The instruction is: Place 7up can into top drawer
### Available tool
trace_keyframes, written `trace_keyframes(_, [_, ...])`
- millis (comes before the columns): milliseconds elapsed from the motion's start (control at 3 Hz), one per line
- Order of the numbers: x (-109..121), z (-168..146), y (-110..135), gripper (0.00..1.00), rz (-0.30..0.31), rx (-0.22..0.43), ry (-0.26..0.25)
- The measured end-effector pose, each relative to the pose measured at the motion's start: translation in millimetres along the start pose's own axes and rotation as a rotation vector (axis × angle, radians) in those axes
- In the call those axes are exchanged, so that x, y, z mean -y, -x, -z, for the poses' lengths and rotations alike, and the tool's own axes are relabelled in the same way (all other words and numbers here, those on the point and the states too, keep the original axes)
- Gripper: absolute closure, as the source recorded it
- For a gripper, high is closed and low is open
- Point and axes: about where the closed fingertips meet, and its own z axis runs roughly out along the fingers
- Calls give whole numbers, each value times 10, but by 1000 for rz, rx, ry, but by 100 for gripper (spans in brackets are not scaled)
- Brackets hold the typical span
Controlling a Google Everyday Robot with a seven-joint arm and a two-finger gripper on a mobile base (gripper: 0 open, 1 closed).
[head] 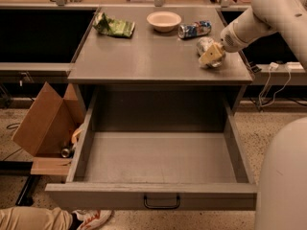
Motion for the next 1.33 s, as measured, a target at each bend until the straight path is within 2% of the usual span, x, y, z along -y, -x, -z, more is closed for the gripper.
trace_keyframes(333, [-40,-9,6,66,20,4,12])
trace_keyframes(667, [-112,192,53,89,73,67,38])
trace_keyframes(1000, [-293,562,-13,100,200,145,107])
trace_keyframes(1333, [-489,740,-136,100,302,142,191])
